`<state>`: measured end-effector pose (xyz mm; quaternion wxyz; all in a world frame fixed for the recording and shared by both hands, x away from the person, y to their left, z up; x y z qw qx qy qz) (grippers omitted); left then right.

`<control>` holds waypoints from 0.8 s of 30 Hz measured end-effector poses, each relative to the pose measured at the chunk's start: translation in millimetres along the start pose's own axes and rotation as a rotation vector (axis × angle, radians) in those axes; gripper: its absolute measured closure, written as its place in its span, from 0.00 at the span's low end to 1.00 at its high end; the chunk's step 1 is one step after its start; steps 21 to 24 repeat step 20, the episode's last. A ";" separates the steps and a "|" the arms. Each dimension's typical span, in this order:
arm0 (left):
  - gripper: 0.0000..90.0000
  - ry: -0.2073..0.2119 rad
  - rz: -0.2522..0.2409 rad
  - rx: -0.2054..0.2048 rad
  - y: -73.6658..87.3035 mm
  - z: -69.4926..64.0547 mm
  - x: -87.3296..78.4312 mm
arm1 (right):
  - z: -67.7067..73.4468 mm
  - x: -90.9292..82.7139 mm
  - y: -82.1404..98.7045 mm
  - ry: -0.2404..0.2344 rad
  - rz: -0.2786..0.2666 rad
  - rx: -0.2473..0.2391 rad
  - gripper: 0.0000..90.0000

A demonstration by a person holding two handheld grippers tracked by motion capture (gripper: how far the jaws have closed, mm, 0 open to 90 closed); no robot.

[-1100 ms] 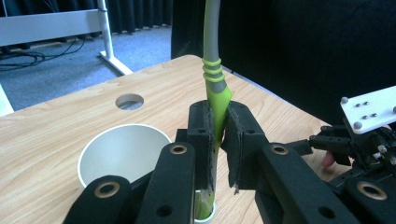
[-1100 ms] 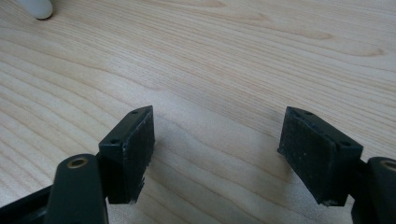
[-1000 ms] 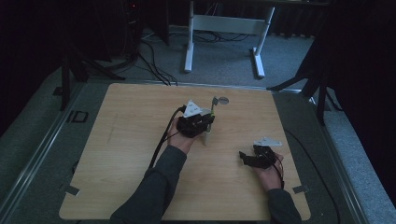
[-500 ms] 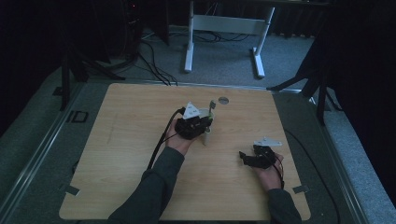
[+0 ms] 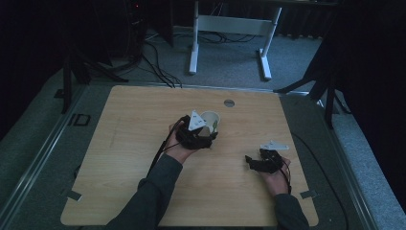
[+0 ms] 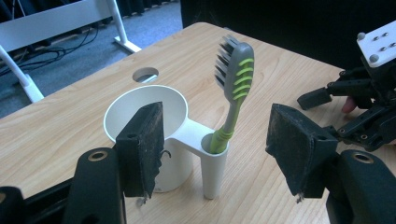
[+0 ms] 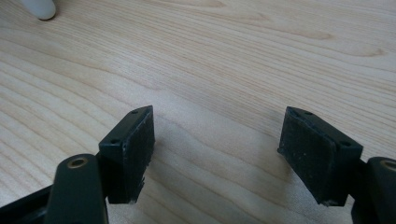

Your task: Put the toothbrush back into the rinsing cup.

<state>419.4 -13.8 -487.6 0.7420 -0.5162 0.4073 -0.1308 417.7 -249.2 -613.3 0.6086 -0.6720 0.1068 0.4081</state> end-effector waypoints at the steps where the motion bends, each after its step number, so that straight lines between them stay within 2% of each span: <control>1: 0.41 -0.001 0.000 -0.003 0.4 0.9 -1.1 | 0.0 0.0 0.0 0.000 0.000 0.000 0.29; 13: 0.39 -0.018 0.001 -0.052 16.2 11.6 -20.5 | 0.0 -0.1 0.1 0.000 0.001 -0.001 0.29; 17: 0.39 -0.038 0.012 -0.081 28.4 19.4 -28.2 | -0.1 0.0 0.0 0.000 0.000 -0.001 0.29; 20: 0.39 -0.061 0.041 -0.095 43.1 26.2 -34.7 | 0.0 0.0 0.0 0.000 0.000 0.001 0.29; 24: 0.39 -0.061 0.041 -0.095 43.1 26.2 -34.7 | 0.0 0.0 0.0 0.000 0.000 0.001 0.29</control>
Point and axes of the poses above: each handheld gripper's, and its own axes: x roughly forward along the jaws, y roughly out of its underside, z roughly to its left, the point moved 8 cm from there along x, roughly forward along the jaws, and after that the axes turned 6 degrees about x, right-handed, at the moved point
